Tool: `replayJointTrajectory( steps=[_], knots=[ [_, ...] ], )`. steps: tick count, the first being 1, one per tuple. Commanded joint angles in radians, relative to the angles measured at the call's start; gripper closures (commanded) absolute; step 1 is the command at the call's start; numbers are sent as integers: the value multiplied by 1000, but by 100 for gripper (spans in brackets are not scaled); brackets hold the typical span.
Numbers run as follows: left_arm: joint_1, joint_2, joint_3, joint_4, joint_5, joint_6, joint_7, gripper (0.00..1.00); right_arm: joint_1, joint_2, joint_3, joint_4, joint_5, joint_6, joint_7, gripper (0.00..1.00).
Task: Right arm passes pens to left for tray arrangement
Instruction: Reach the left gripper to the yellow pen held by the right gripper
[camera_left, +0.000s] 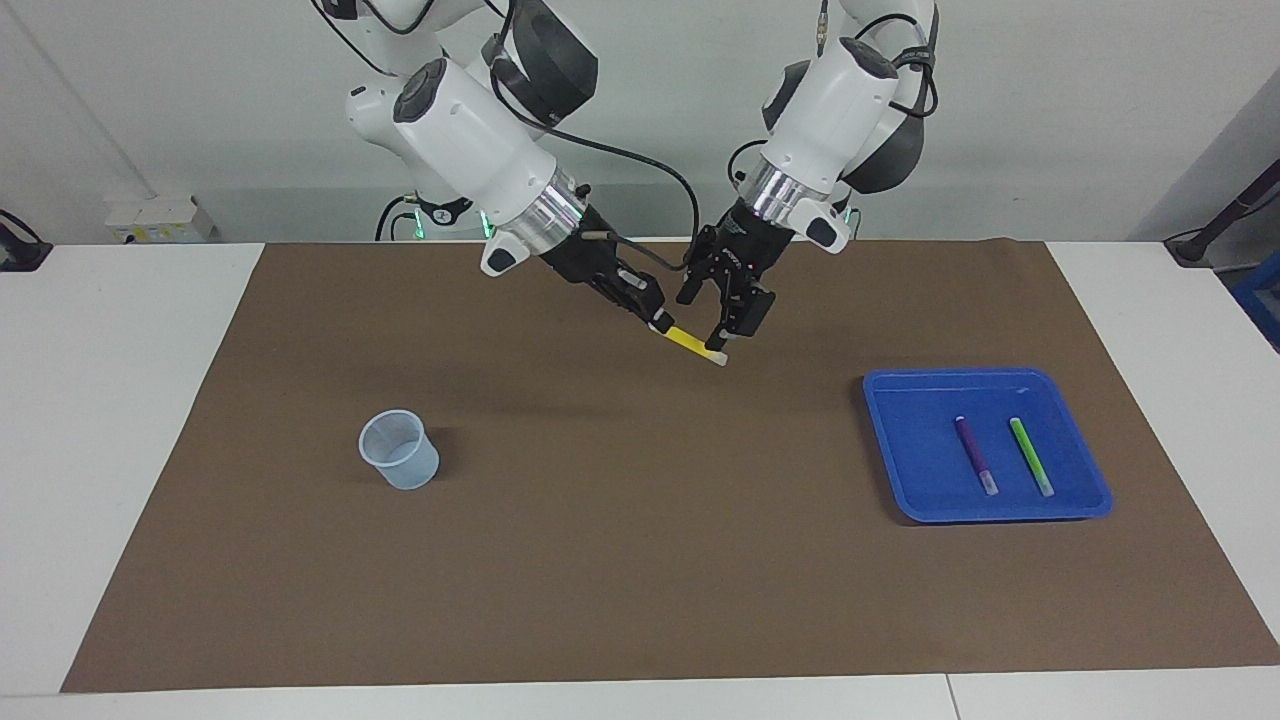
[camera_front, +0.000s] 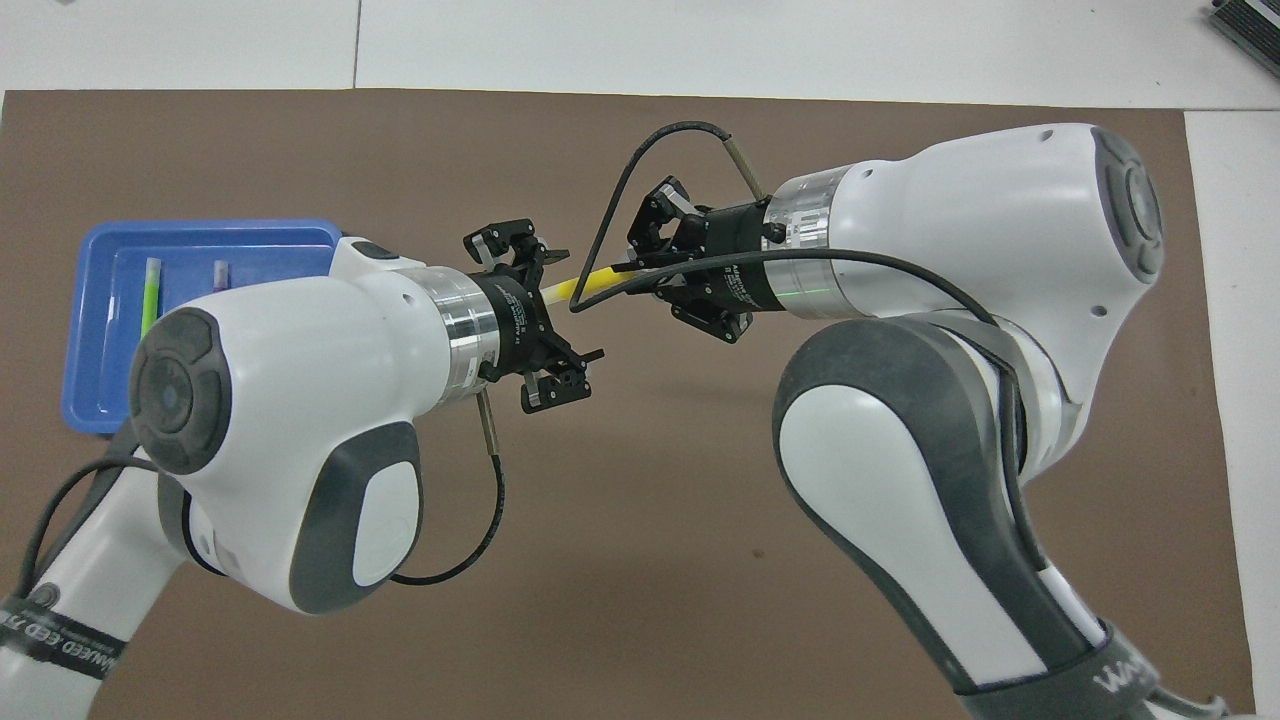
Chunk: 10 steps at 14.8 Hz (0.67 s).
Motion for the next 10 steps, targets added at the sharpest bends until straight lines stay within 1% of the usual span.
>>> replayJointTrajectory(
  steps=[1, 3, 5, 6, 8, 10],
  knots=[
    [-17, -26, 13, -55, -13, 94, -76, 5, -3, -4, 3, -10, 16, 11, 0, 93],
    [-17, -25, 13, -53, -13, 106, -78, 5, -3, -4, 3, -10, 16, 11, -3, 93],
    [-29, -14, 13, -53, -13, 147, -79, 5, -5, -4, 3, -10, 14, 10, -6, 93],
    [-33, -9, 15, -53, -13, 167, -79, 9, -5, -4, 3, -10, 14, 10, -7, 93],
    [-52, 18, 15, -50, 2, 192, -75, 10, -5, -4, 3, -10, 14, 8, -8, 93],
    [-57, 24, 15, -49, 17, 188, -68, 12, -5, -4, 3, -10, 14, 8, -8, 93]
  ],
)
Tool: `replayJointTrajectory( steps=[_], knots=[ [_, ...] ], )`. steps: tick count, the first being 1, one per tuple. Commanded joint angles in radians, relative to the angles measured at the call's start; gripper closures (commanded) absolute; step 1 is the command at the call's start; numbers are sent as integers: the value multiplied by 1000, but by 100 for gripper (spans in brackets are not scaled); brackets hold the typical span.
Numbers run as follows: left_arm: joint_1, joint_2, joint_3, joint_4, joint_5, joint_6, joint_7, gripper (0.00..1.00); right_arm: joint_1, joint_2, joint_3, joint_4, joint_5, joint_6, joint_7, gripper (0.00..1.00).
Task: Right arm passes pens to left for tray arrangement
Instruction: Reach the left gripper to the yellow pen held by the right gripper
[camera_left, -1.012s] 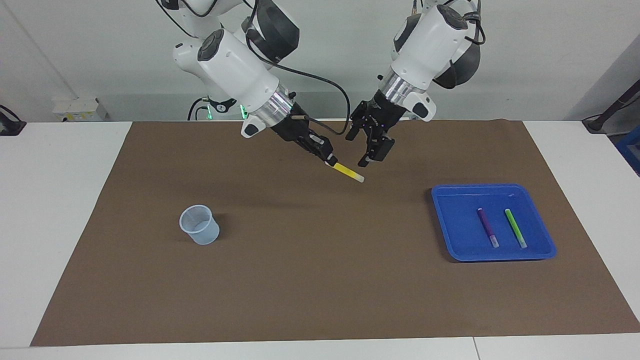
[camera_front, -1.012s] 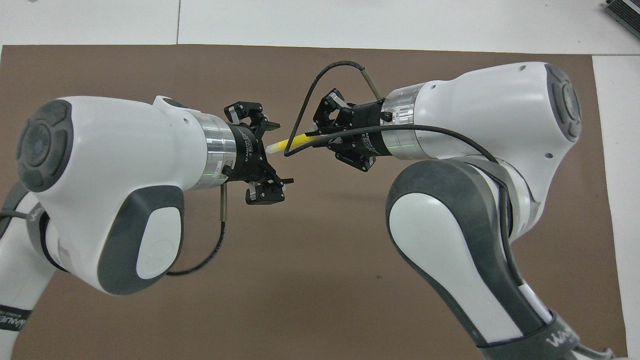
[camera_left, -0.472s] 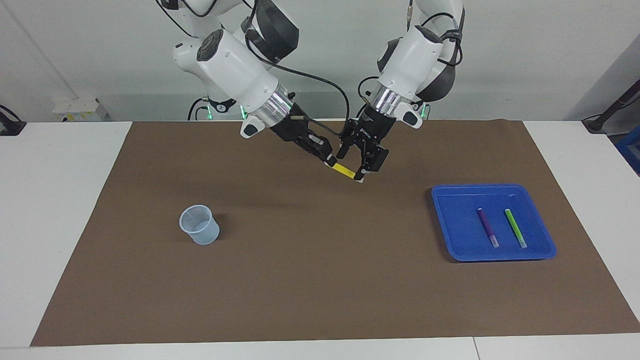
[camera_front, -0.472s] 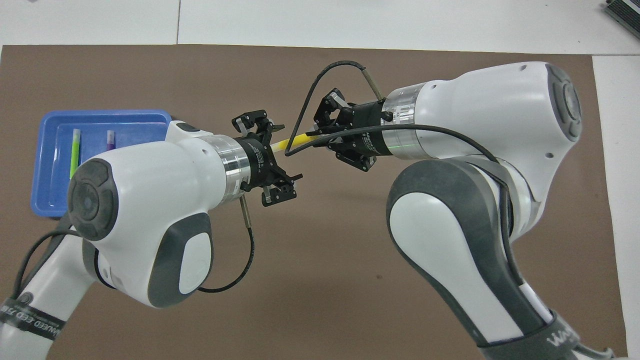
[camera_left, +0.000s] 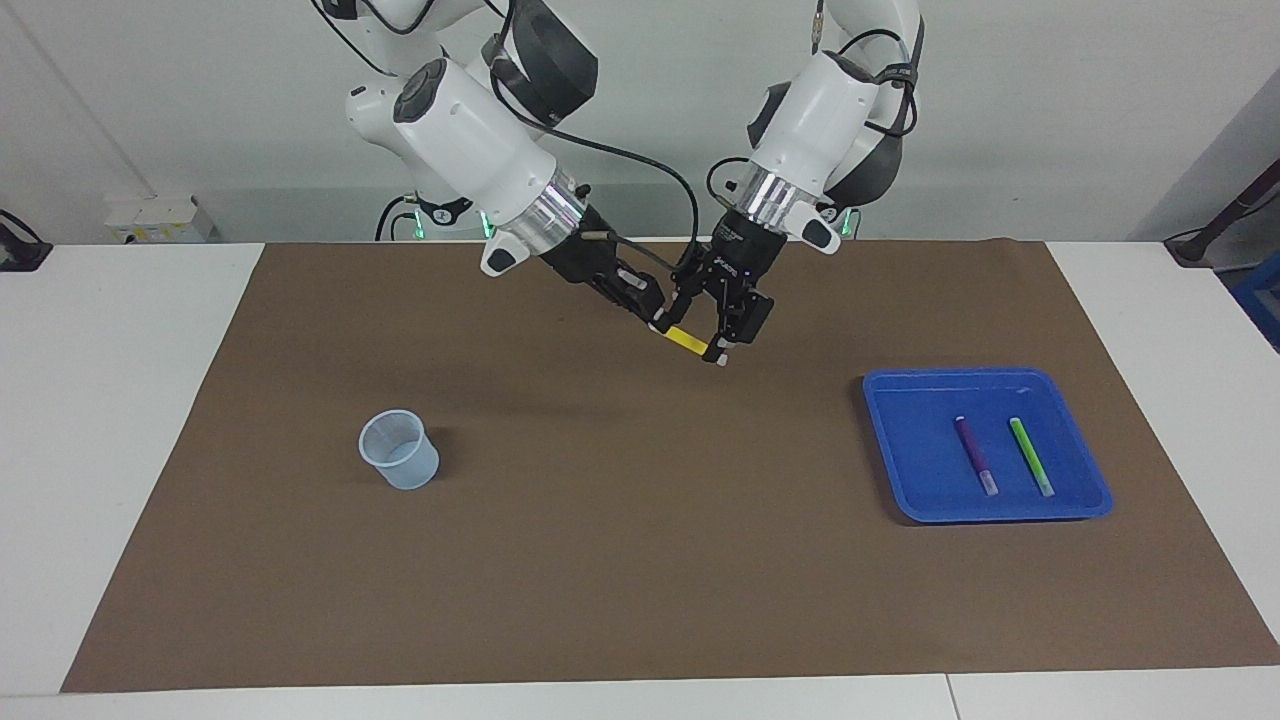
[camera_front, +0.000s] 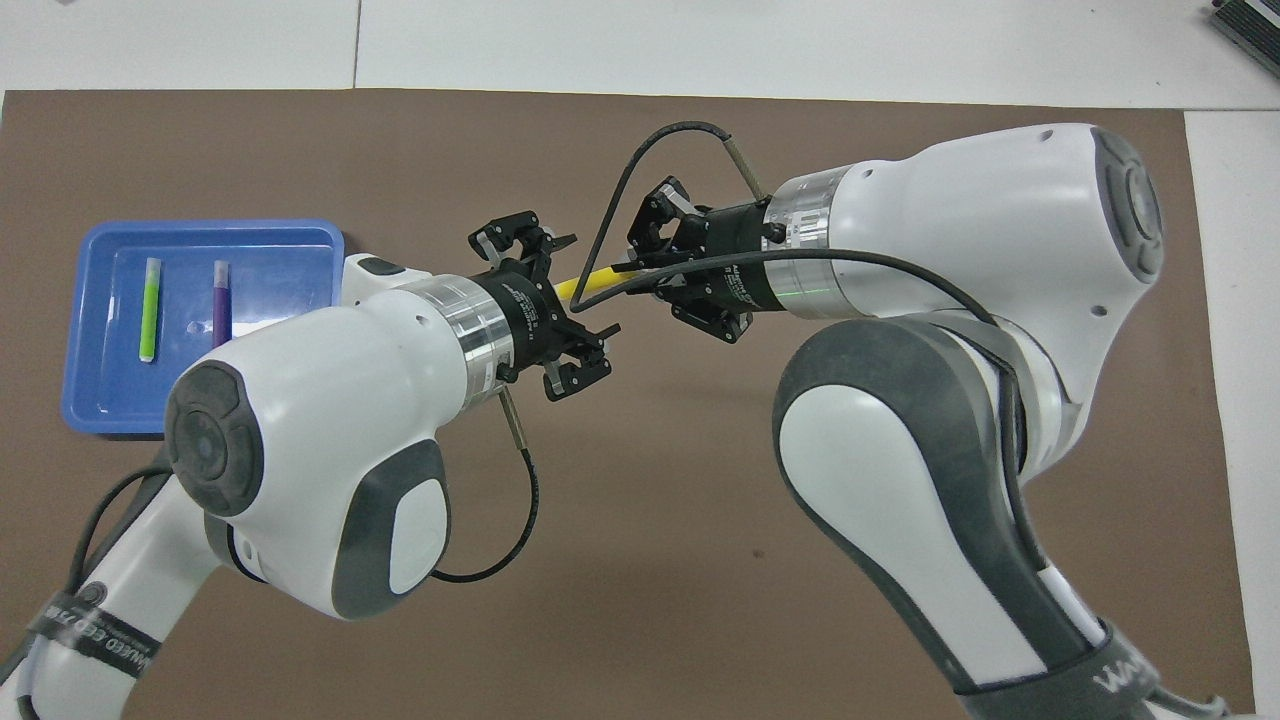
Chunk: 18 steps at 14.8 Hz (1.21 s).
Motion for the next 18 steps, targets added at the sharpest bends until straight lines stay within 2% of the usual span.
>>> replayJointTrajectory(
  steps=[1, 4, 7, 8, 11, 12, 14, 16, 18],
  knots=[
    [-25, 8, 14, -12, 14, 26, 1, 13, -5, -4, 3, -10, 14, 8, -7, 93],
    [-22, 8, 14, 0, 38, -22, 19, 21, -5, -4, 3, -10, 14, 8, -7, 93],
    [-9, 8, 18, 52, 43, -139, 57, 21, -5, -4, 3, -10, 12, 7, -8, 93],
    [-9, 8, 20, 54, 43, -136, 57, 21, -5, -4, 3, -10, 12, 7, -8, 93],
    [-9, 8, 21, 54, 43, -133, 57, 37, -5, -4, 3, -10, 12, 5, -11, 93],
    [-11, 8, 21, 52, 43, -133, 57, 45, -5, -4, 3, -10, 12, 5, -11, 93],
    [-9, 8, 21, 52, 44, -132, 60, 68, -5, -4, 3, -10, 12, 5, -10, 93],
    [-9, 10, 21, 54, 44, -132, 68, 97, -5, -4, 3, -10, 12, 5, -10, 93],
    [-9, 10, 21, 54, 44, -133, 100, 100, -5, -4, 3, -10, 12, 5, -11, 93]
  ],
)
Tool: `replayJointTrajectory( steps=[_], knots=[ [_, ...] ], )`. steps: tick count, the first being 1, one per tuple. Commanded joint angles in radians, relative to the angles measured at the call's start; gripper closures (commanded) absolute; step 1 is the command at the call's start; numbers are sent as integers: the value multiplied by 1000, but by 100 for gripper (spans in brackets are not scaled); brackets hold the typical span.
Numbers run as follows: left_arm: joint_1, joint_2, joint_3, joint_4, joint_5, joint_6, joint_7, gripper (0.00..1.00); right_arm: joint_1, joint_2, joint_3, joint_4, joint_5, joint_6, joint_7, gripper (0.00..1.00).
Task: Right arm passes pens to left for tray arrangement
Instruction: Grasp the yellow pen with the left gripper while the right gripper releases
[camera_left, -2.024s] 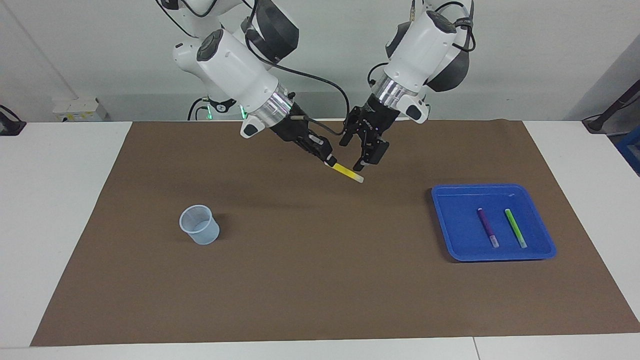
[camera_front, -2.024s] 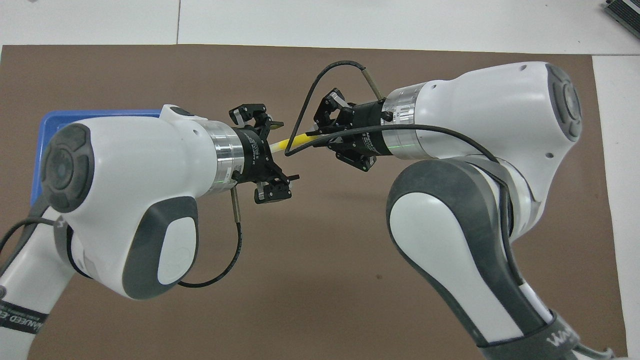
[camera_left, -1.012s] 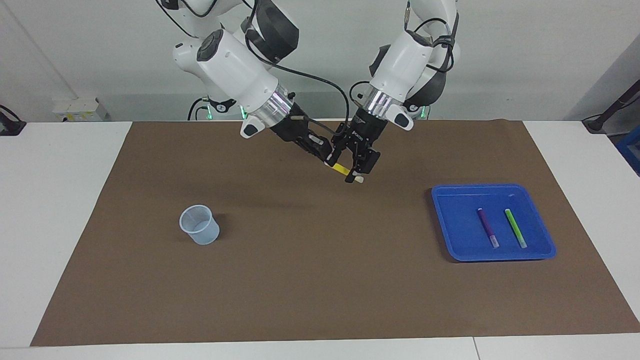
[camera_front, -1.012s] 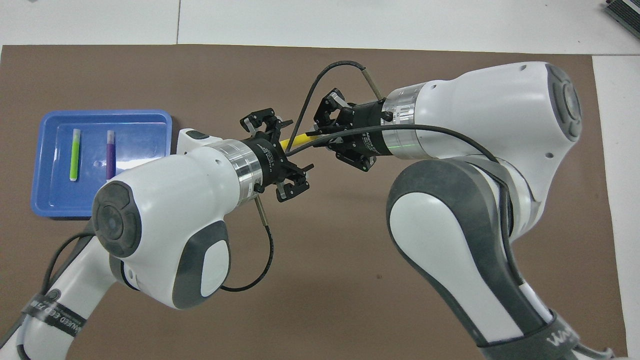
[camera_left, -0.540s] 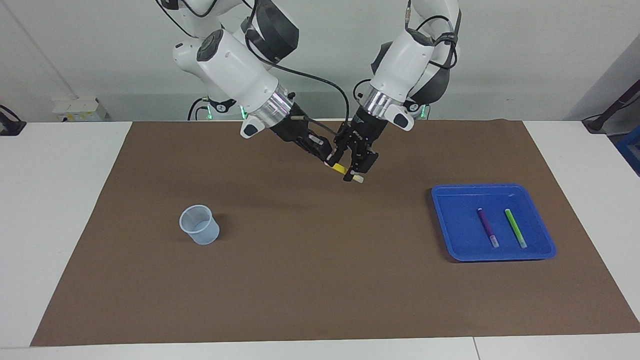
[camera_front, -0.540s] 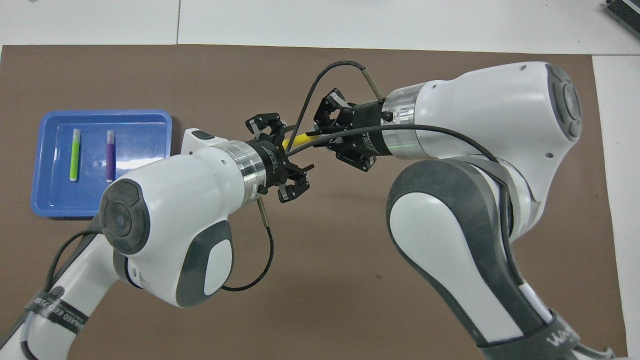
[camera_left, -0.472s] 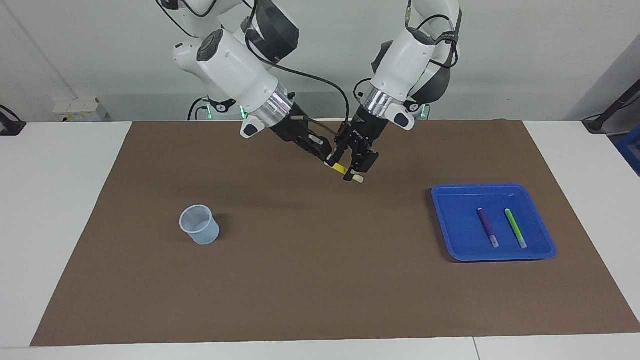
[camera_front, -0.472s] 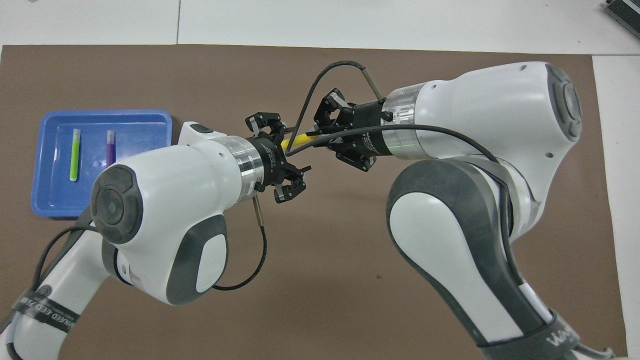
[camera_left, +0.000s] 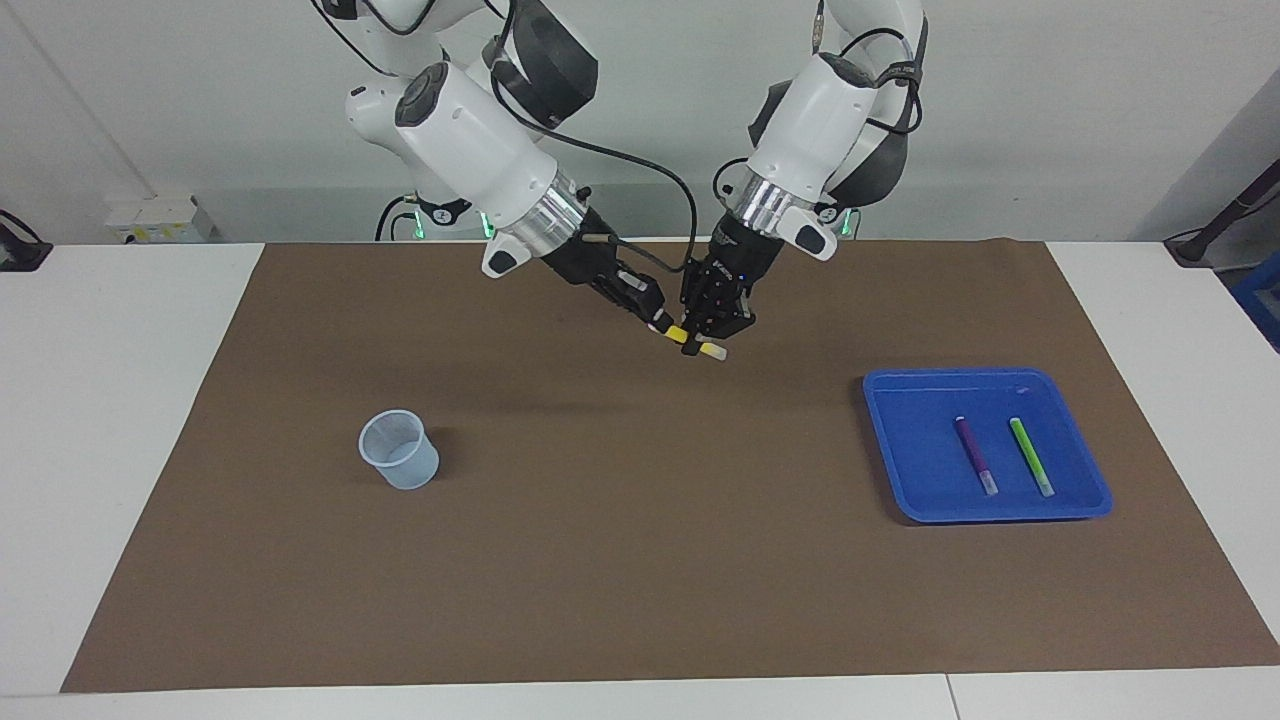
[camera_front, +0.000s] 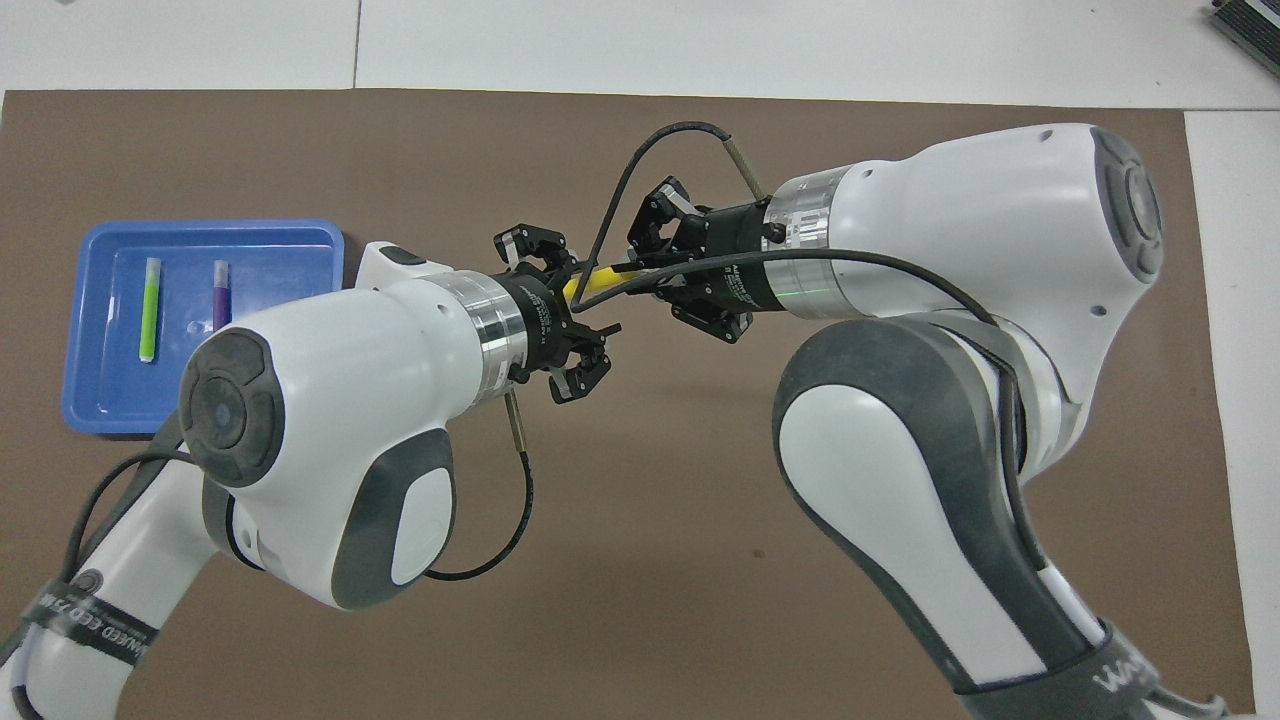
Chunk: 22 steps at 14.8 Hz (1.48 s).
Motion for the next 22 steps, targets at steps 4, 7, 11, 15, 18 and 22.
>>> replayJointTrajectory(
  steps=[4, 7, 11, 15, 18, 22],
  knots=[
    [-3, 6, 3, 30, 11, -25, 41, 100, -6, -4, 1, -5, 11, 18, -13, 78],
    [-4, 16, 6, 55, 13, -37, 141, 100, -17, -4, 1, 3, -12, 17, -11, 0],
    [39, 13, 7, 77, 32, -140, 404, 100, -58, -17, -12, 28, -29, -17, -16, 0],
    [115, -1, 7, 88, 57, -324, 820, 100, -159, -67, -12, 42, -104, -124, -118, 0],
    [209, -7, 7, 82, 60, -396, 1090, 100, -244, -113, -12, 32, -254, -269, -296, 0],
    [306, -16, 9, 76, 80, -459, 1357, 100, -357, -125, -12, 29, -349, -385, -552, 0]
  ],
)
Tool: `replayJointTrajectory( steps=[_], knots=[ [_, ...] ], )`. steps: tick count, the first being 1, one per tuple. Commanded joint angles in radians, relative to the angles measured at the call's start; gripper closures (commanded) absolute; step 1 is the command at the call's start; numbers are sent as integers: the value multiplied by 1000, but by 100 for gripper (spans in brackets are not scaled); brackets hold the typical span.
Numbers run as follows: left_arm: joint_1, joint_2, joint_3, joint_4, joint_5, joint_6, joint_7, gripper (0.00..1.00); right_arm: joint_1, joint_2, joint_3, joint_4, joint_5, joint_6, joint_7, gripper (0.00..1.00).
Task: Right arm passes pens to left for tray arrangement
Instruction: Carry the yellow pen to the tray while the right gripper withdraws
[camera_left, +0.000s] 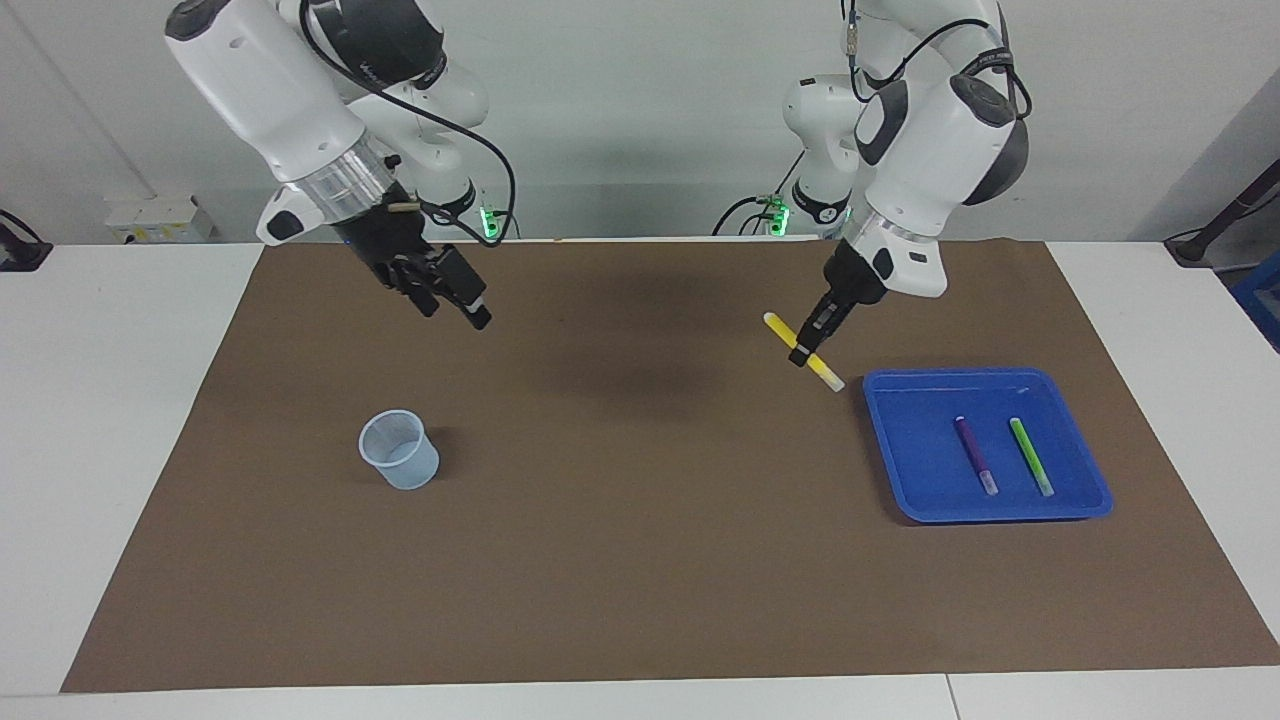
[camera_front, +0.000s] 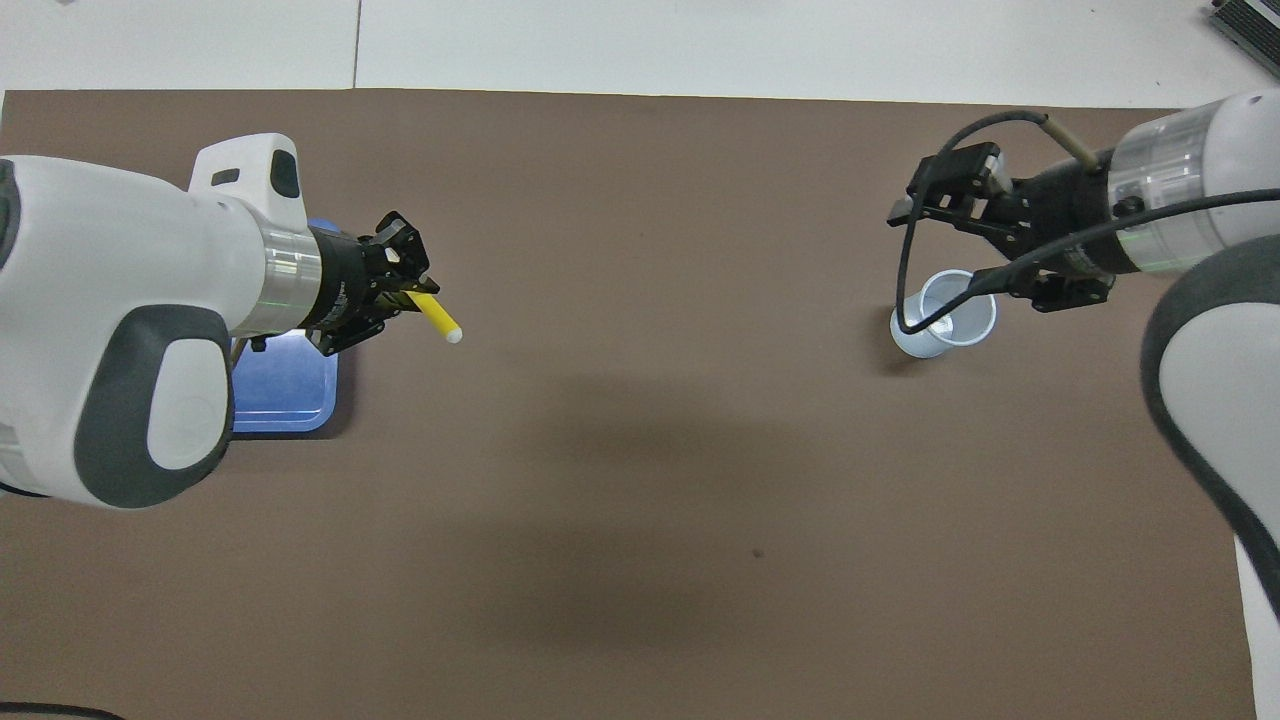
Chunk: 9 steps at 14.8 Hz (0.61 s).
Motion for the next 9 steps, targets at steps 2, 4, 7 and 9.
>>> replayJointTrajectory(
  steps=[2, 4, 7, 9],
  knots=[
    [80, -17, -8, -6, 107, -80, 266, 100, -91, -13, 11, -17, -83, -33, -144, 0],
    [133, -6, -8, -6, 159, -107, 488, 100, -102, -13, 11, -17, -214, -38, -215, 0],
    [191, 14, -8, -6, 211, -91, 740, 100, -134, -16, 13, -15, -298, -68, -318, 0],
    [202, 49, -8, -5, 269, -50, 855, 100, -136, -19, 13, -24, -296, -71, -321, 0]
  ],
)
